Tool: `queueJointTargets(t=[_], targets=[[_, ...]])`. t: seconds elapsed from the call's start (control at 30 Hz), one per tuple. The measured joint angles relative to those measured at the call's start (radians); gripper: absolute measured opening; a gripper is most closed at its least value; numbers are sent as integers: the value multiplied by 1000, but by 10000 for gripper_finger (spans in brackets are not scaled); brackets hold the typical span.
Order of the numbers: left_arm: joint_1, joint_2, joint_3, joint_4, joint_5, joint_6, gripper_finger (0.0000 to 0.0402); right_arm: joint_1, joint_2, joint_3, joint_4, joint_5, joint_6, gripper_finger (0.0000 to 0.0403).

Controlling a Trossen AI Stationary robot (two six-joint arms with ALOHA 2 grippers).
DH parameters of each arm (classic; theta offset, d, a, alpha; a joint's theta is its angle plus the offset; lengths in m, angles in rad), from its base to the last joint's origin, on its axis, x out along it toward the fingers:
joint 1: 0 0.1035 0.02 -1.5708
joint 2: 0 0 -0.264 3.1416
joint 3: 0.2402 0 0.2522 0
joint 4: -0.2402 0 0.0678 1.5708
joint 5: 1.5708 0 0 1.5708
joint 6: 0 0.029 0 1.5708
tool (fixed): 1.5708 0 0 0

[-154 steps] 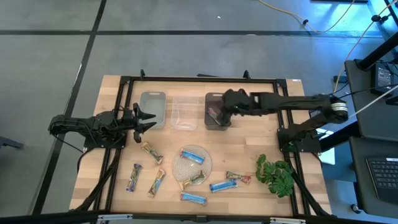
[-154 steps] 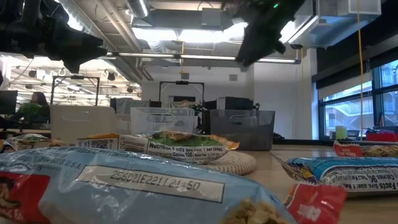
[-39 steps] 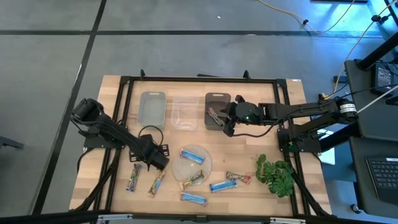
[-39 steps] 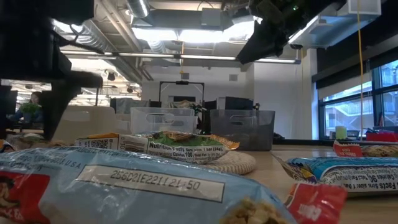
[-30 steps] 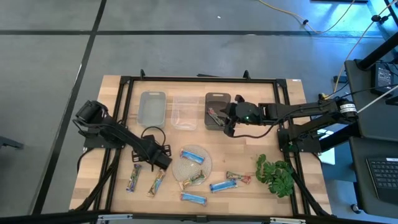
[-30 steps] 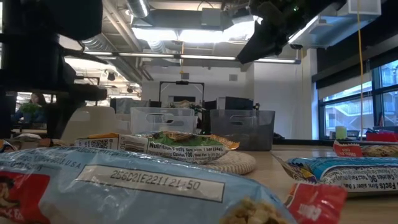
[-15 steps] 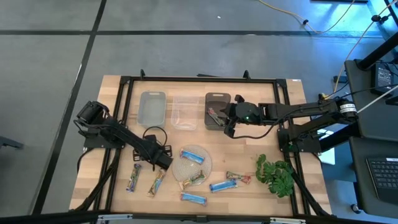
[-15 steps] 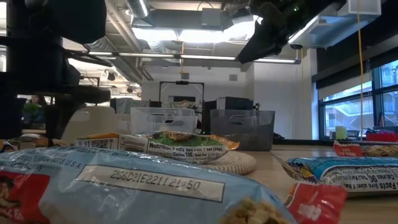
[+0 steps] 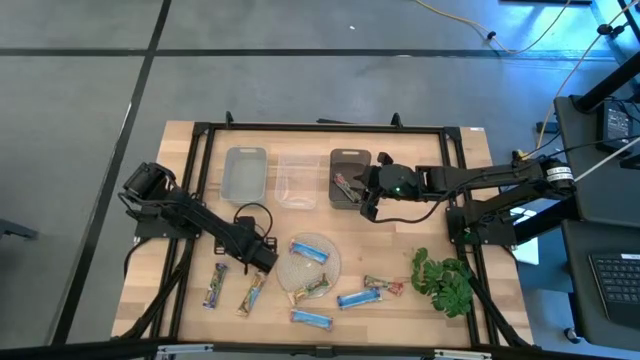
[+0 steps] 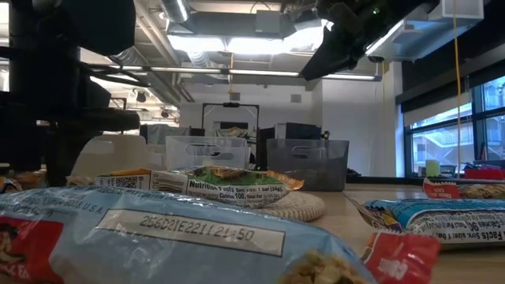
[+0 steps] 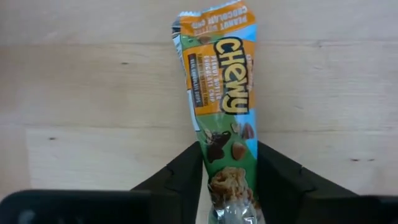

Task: Pick and place Granola Bars by type
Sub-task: Put the yellow granola bar into the gray bin

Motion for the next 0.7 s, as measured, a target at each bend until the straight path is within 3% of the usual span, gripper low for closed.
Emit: queueJointTargets(t=[0.43,0.7], targets=[[-1,-158,-4,-102,-34,98,90,0,0,0,1,0,24,150],[29,-413,-3,-184,-248,193,90,0,0,0,27,0,33,150]])
